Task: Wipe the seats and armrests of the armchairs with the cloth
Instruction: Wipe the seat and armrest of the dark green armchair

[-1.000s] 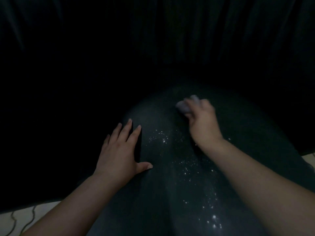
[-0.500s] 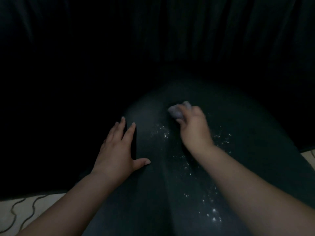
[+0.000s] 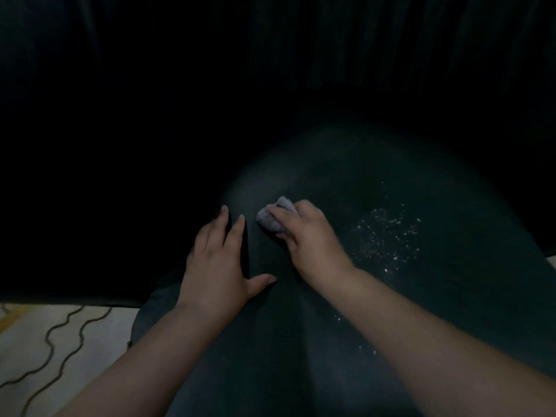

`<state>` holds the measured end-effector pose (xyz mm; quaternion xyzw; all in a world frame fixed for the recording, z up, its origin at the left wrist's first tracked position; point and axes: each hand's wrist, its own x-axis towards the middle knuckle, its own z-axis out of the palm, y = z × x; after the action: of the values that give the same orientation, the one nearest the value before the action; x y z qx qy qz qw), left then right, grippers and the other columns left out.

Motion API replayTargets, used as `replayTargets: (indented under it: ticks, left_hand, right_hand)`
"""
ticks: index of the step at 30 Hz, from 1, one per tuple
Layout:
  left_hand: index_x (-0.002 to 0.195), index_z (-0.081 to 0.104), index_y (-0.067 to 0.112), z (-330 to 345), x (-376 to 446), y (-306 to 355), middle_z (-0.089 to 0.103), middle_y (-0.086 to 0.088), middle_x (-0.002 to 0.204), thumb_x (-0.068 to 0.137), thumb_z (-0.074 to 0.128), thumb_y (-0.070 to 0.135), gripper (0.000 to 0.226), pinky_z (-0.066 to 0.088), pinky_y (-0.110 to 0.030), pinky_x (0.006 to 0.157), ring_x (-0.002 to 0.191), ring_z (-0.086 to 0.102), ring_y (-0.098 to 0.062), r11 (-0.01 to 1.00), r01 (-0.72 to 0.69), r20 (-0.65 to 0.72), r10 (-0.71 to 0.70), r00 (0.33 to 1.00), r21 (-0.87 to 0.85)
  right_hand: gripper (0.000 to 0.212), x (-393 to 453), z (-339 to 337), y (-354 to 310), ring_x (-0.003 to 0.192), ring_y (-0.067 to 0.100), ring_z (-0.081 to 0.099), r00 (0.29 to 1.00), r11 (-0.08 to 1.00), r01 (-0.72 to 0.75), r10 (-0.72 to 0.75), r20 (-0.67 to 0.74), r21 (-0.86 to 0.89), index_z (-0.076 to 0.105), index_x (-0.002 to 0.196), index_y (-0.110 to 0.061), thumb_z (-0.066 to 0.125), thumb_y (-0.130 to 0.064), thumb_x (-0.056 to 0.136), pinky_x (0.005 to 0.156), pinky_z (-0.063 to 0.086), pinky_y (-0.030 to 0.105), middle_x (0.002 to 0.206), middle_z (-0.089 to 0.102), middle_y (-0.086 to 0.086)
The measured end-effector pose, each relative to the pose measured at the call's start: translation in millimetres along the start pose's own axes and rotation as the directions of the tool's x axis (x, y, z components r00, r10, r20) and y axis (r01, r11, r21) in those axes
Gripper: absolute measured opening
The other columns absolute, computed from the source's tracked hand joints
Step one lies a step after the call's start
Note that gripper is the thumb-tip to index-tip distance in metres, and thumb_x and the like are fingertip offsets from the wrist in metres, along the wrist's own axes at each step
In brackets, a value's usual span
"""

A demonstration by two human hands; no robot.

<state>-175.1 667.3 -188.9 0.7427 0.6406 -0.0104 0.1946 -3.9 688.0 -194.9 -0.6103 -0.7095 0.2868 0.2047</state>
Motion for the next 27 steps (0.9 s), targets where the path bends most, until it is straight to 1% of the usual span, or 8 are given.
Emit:
replayTargets:
  ticks: [2,5,7,10,15,21,24,27]
  left_hand:
    - [0.154,0.012,0.023,0.8,-5.8,1.3,-0.001,-0.002,0.162,0.063,0.062,0.076,0.116,0.016,-0.038,0.118,0.144,0.007,-0.023,0.999,-0.013,0.018,0.013,1.0,0.033]
    - [0.154,0.01,0.024,1.4,-11.8,2.7,-0.001,0.002,0.162,0.064,0.061,0.078,0.117,0.017,-0.039,0.117,0.143,0.006,-0.02,0.998,-0.019,0.029,0.017,0.999,0.055]
    - [0.154,0.008,0.024,1.9,-13.4,5.6,-0.004,0.003,0.162,0.064,0.061,0.078,0.117,0.016,-0.038,0.117,0.143,0.003,-0.019,0.998,-0.005,0.036,0.003,0.999,0.065]
    - [0.155,0.008,0.022,2.5,-12.3,11.4,-0.004,0.002,0.162,0.065,0.061,0.077,0.118,0.014,-0.038,0.119,0.145,0.002,-0.02,0.998,0.009,0.046,-0.011,0.999,0.058]
    - [0.154,0.009,0.025,0.2,-9.0,20.0,-0.006,0.007,0.162,0.065,0.063,0.076,0.116,0.014,-0.04,0.119,0.146,0.0,-0.018,0.996,-0.038,0.064,0.034,0.997,0.077]
    - [0.154,0.007,0.028,-2.9,5.8,38.6,-0.01,0.01,0.161,0.066,0.065,0.073,0.115,0.016,-0.039,0.119,0.145,0.001,-0.017,0.997,-0.053,0.097,0.048,0.994,0.053]
    - [0.154,0.009,0.028,-4.5,13.0,41.1,-0.006,0.008,0.162,0.065,0.066,0.074,0.115,0.024,-0.041,0.115,0.143,0.007,-0.019,0.995,-0.05,0.095,0.042,0.995,0.091]
    - [0.154,0.009,0.028,-4.4,18.3,44.6,-0.005,0.008,0.162,0.063,0.067,0.074,0.117,0.024,-0.042,0.115,0.144,0.007,-0.02,0.99,-0.057,0.117,0.041,0.992,0.13]
  right_hand:
    - [0.042,5.7,-18.2,20.6,0.102,0.028,0.048,0.998,0.998,-0.048,0.047,-0.032,-0.027,0.055,0.131,-0.019,0.049,-0.007,0.092,0.086,0.04,0.031,0.115,0.049,0.016]
    - [0.039,4.4,-37.6,44.0,0.104,0.032,0.05,0.957,0.971,-0.235,0.224,-0.184,-0.038,0.056,0.129,-0.018,0.05,-0.011,0.092,0.088,0.04,0.031,0.117,0.051,0.019]
    - [0.039,-5.2,-26.8,28.4,0.102,0.03,0.053,0.986,0.992,-0.119,0.114,-0.125,-0.036,0.06,0.125,-0.016,0.055,-0.004,0.088,0.093,0.042,0.03,0.113,0.053,0.018]
    - [0.042,-18.4,-13.1,6.1,0.1,0.029,0.051,0.999,0.999,0.037,-0.036,0.01,-0.018,0.059,0.128,-0.015,0.057,-0.004,0.088,0.087,0.047,0.038,0.107,0.052,0.016]
    - [0.046,-18.7,-69.9,52.3,0.105,0.009,0.041,0.928,0.991,-0.131,0.136,-0.347,0.04,0.057,0.131,-0.021,0.061,-0.005,0.088,0.091,0.033,0.015,0.109,0.044,0.001]
    - [0.044,-40.9,-117.1,119.0,0.102,0.01,0.04,0.845,0.932,-0.362,0.313,-0.434,-0.034,0.055,0.133,-0.017,0.057,-0.004,0.091,0.089,0.028,0.012,0.112,0.044,0.005]
    - [0.043,-43.8,-98.4,120.8,0.111,0.026,0.046,0.811,0.898,-0.441,0.389,-0.436,-0.018,0.055,0.133,-0.015,0.052,-0.001,0.092,0.096,0.038,0.026,0.118,0.046,0.011]
    - [0.04,-38.8,-64.8,93.8,0.1,0.029,0.05,0.895,0.944,-0.326,0.291,-0.338,-0.052,0.057,0.13,-0.014,0.051,-0.002,0.092,0.088,0.045,0.037,0.111,0.049,0.017]
